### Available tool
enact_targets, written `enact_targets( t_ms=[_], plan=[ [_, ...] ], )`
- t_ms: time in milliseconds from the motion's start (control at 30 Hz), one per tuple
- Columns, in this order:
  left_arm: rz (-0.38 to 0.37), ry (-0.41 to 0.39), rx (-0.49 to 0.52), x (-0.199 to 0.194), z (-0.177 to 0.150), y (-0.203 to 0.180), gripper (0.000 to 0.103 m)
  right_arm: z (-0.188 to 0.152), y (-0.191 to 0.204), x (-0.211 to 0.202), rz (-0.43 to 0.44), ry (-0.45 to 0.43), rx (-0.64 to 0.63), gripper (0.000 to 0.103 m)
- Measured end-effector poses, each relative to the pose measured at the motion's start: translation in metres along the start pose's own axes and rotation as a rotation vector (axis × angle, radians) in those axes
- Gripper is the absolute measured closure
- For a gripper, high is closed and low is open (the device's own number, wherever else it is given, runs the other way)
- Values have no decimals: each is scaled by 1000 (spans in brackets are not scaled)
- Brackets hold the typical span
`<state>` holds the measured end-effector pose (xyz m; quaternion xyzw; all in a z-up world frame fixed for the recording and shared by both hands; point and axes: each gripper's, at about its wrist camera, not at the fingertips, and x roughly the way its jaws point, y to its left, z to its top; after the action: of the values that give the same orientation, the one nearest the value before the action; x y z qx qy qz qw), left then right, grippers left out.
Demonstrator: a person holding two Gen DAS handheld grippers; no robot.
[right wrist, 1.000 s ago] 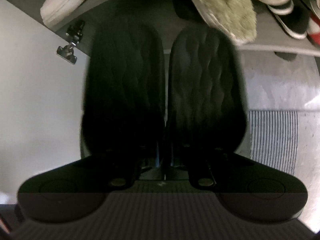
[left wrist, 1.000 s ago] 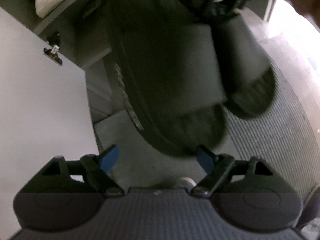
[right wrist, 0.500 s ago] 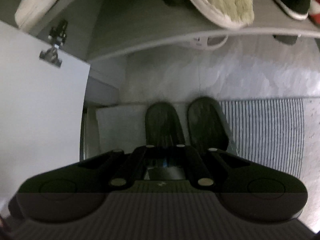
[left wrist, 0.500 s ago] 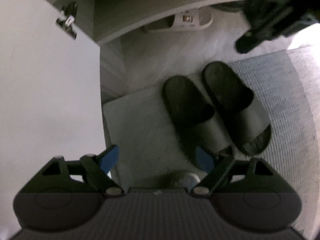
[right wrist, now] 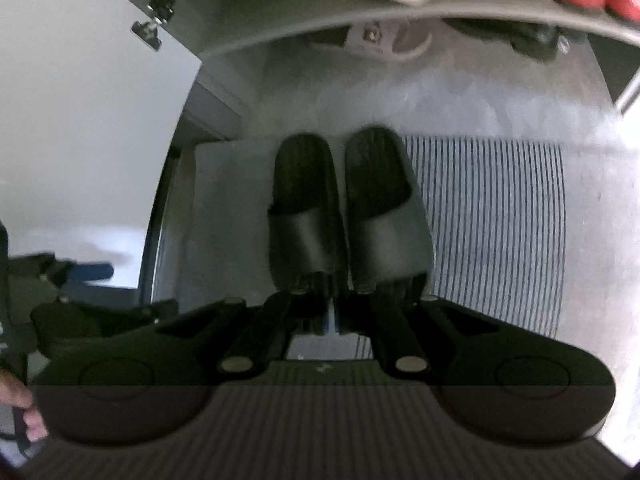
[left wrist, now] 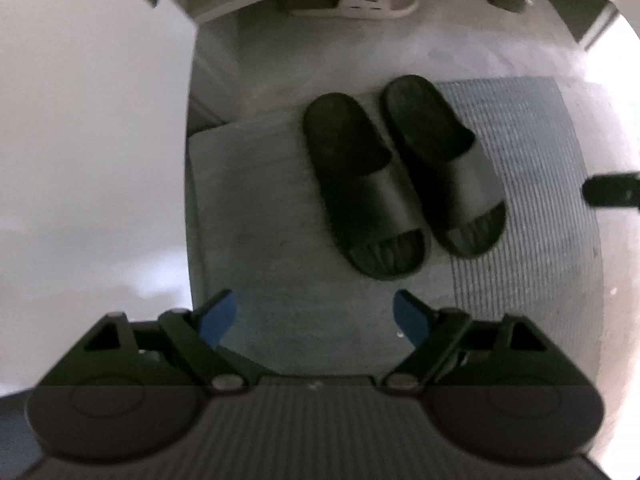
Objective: Organize scattered shoes
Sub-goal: 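Grasp the black slides again at their heels with the right gripper, then lift the black slides and carry them into the cabinet's lower shelf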
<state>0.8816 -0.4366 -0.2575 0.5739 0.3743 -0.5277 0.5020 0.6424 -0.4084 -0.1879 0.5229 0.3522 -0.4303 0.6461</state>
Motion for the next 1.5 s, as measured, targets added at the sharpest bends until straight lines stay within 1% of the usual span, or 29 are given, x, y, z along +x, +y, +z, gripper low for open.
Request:
enact_targets(
  t_ms=[33,100,167,200,233,267,300,333,367,400,467,533,667,733,833,900,967,1067,1167,1300,1367,1433,1467,1500],
  plan=[
    [-6,-5,7,4,-3,2,15,-8,-1,4,-4,-2,10,67],
    [-25,-19,18,15,-8,5,15,-21,-1,14,8,11,17,53],
    [-53,-53,35,29,-13,7,15,-33,4,32,35,16,-59,52],
    [-68,-93,55,41,-16,6,13,-37,6,41,42,12,-94,47],
    [-80,-139,76,55,-20,5,13,-41,6,55,45,0,-128,39],
    [-90,-182,95,69,-25,3,13,-46,6,72,49,-16,-166,37],
    [-99,-226,115,83,-30,2,13,-48,5,82,50,-24,-185,32],
    [-108,-272,113,99,-36,1,13,-52,2,99,46,-38,-206,27],
    [-116,-321,101,116,-42,1,13,-58,-3,119,35,-62,-223,27],
    [-114,-350,89,127,-46,1,13,-65,-8,137,19,-88,-232,27],
    [-109,-387,54,144,-52,1,13,-77,-18,171,-13,-139,-250,27],
    [-122,-434,4,164,-59,0,13,-87,-24,192,-29,-201,-247,27],
    [-104,-510,-49,172,-59,1,13,-101,-29,225,-50,-341,-244,27],
    [-79,-554,-100,176,-56,7,13,-104,-27,240,-59,-415,-255,27],
    [-7,-556,-159,180,-54,19,13,-103,-21,260,-75,-515,-281,26],
    [-18,-540,-170,184,-55,29,13,-103,-18,271,-89,-573,-296,25],
    [-29,-528,-171,186,-57,40,13,-96,-14,274,-117,-583,-301,25],
    [-39,-520,-144,186,-58,52,13,-83,-10,276,-153,-582,-320,24],
    [-41,-546,-128,180,-61,55,13,-72,-13,277,-148,-589,-361,24],
    [-75,-563,-104,173,-72,48,13,-66,-16,283,-133,-622,-389,21],
    [-90,-564,-94,175,-76,42,13,-63,-18,287,-126,-638,-403,19],
    [-119,-549,-102,182,-76,36,13,-60,-20,290,-119,-655,-417,18],
    [-129,-542,-111,185,-74,34,13,-59,-21,292,-115,-663,-424,22],
    [-139,-531,-124,187,-72,32,13,-57,-22,294,-111,-671,-431,33]
  ],
)
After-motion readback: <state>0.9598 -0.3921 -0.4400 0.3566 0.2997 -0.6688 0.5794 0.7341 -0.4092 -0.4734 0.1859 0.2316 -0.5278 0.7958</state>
